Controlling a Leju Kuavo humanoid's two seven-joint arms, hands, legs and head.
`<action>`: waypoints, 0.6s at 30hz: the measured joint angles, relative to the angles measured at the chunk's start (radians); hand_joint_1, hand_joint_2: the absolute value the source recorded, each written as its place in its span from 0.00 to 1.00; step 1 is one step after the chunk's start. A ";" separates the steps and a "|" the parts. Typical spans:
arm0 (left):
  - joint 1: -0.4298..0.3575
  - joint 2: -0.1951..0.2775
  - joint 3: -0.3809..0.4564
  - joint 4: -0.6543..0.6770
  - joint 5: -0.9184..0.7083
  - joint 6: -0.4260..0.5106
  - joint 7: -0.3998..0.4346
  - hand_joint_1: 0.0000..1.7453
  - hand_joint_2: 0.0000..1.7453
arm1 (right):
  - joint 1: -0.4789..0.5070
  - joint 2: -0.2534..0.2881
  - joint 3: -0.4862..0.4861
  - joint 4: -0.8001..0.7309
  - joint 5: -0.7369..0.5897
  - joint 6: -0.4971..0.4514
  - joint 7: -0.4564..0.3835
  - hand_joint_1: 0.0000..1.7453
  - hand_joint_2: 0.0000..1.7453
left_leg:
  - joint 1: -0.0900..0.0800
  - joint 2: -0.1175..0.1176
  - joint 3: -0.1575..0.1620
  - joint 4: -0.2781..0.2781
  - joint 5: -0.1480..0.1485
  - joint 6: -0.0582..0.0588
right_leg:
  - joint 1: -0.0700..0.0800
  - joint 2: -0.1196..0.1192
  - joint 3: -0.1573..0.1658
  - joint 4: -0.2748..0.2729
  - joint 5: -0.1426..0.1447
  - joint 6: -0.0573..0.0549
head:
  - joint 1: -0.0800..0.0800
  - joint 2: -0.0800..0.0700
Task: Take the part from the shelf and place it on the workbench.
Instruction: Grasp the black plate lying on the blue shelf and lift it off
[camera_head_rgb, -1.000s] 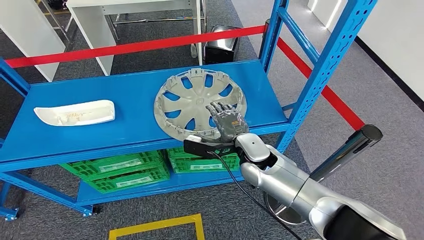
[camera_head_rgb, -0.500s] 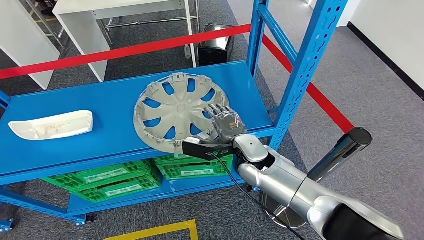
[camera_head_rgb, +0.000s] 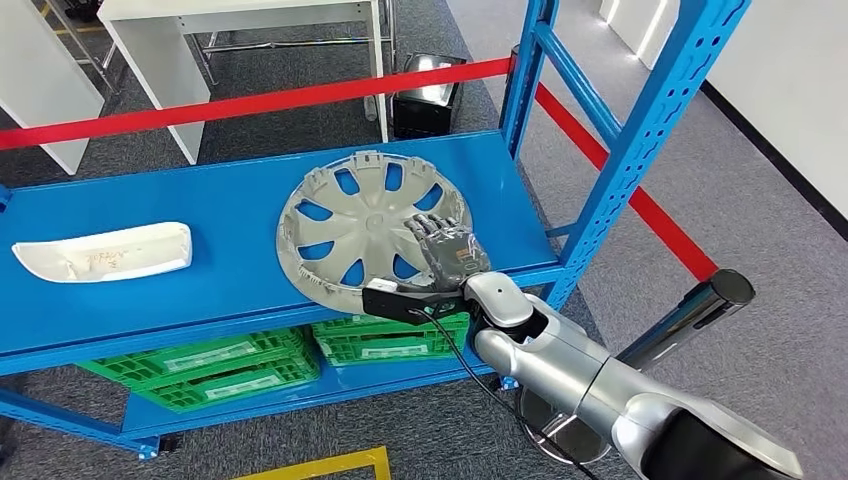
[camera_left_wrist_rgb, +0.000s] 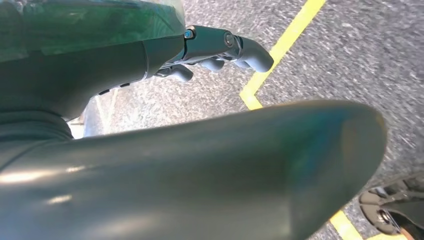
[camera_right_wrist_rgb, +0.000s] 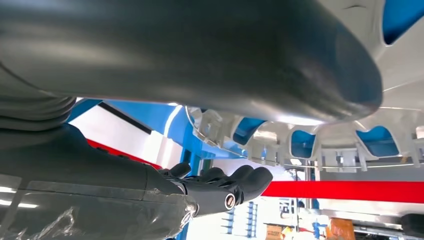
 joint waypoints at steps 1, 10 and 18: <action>-0.001 -0.001 -0.001 0.000 -0.002 -0.001 0.001 0.00 0.00 | -0.001 0.000 0.000 0.000 -0.001 0.001 0.000 0.00 0.00 | 0.000 0.000 0.000 0.000 0.000 0.002 | 0.000 0.000 0.001 -0.002 0.001 0.002 | 0.001 0.000; -0.010 -0.005 -0.003 0.000 -0.021 -0.006 0.012 0.00 0.00 | -0.020 0.024 0.001 0.023 -0.021 0.004 -0.063 0.00 0.00 | 0.000 0.000 0.000 0.000 0.001 0.008 | 0.000 0.000 0.003 -0.008 0.005 0.014 | 0.003 0.000; -0.020 -0.008 -0.015 0.000 -0.033 -0.019 0.017 0.00 0.00 | -0.033 0.078 0.010 0.082 -0.098 0.045 -0.173 0.00 0.50 | 0.001 0.000 0.001 0.000 0.002 0.007 | 0.001 -0.001 0.003 -0.007 0.005 0.014 | 0.003 0.000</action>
